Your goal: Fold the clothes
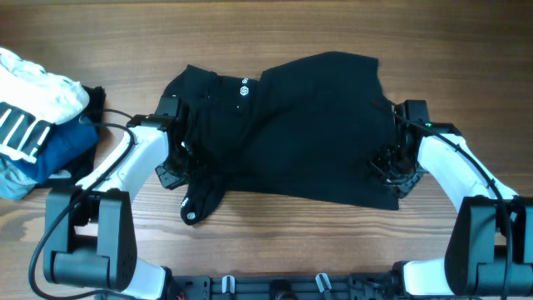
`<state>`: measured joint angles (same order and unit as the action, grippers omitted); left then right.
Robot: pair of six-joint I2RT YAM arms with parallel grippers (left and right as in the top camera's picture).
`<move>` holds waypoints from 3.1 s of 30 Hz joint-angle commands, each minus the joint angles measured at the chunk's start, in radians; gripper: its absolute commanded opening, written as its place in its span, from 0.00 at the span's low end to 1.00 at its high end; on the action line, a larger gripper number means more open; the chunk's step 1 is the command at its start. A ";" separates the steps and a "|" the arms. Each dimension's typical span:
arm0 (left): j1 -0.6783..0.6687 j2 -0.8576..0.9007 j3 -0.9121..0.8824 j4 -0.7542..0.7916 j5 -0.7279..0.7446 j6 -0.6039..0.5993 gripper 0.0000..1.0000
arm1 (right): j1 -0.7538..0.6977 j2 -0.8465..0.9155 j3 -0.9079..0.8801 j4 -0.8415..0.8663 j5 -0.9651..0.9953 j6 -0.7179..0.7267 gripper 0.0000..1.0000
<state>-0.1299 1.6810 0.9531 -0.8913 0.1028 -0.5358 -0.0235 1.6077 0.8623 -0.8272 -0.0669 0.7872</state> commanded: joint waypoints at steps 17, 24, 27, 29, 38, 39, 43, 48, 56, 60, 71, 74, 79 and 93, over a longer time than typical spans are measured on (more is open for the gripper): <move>0.001 -0.016 0.014 -0.024 0.009 0.012 0.05 | -0.002 0.005 -0.163 0.212 0.042 0.088 0.35; 0.001 -0.016 0.014 -0.028 0.009 0.012 0.06 | -0.002 -0.004 -0.162 0.166 0.043 0.087 0.24; 0.001 -0.017 0.014 -0.030 0.009 0.012 0.06 | -0.002 -0.025 -0.156 0.129 0.043 0.086 0.25; 0.001 -0.016 0.014 -0.030 0.009 0.012 0.07 | -0.002 -0.054 -0.144 0.122 0.043 0.076 0.25; 0.001 -0.016 0.014 -0.038 0.009 0.012 0.07 | -0.002 -0.100 -0.142 0.084 0.031 0.077 0.25; 0.001 -0.016 0.014 -0.038 0.009 0.012 0.07 | -0.002 -0.100 -0.142 0.082 0.031 0.076 0.24; 0.001 -0.016 0.014 -0.038 0.009 0.012 0.07 | -0.002 -0.100 -0.142 0.082 0.027 0.077 0.12; 0.001 -0.016 0.014 -0.038 0.009 0.012 0.07 | -0.002 -0.100 -0.142 0.082 0.028 0.077 0.05; 0.001 -0.017 0.014 -0.038 0.009 0.012 0.07 | -0.002 -0.100 -0.142 0.092 0.028 0.077 0.30; 0.001 -0.016 0.014 -0.038 0.009 0.012 0.07 | -0.002 -0.100 -0.142 0.117 0.028 0.077 0.36; 0.001 -0.016 0.014 -0.038 0.009 0.012 0.08 | -0.002 -0.081 -0.143 0.135 0.028 0.080 0.42; 0.001 -0.016 0.014 -0.038 0.009 0.012 0.08 | -0.002 -0.066 -0.143 0.138 0.029 0.080 0.42; 0.001 -0.016 0.014 -0.038 0.009 0.012 0.08 | -0.002 -0.055 -0.143 0.145 0.028 0.080 0.41; 0.001 -0.017 0.014 -0.049 0.012 0.012 0.08 | -0.002 -0.055 -0.143 0.107 0.004 0.107 0.15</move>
<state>-0.1299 1.6810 0.9531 -0.9318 0.1028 -0.5354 -0.0254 1.5352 0.7277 -0.7128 -0.0498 0.8852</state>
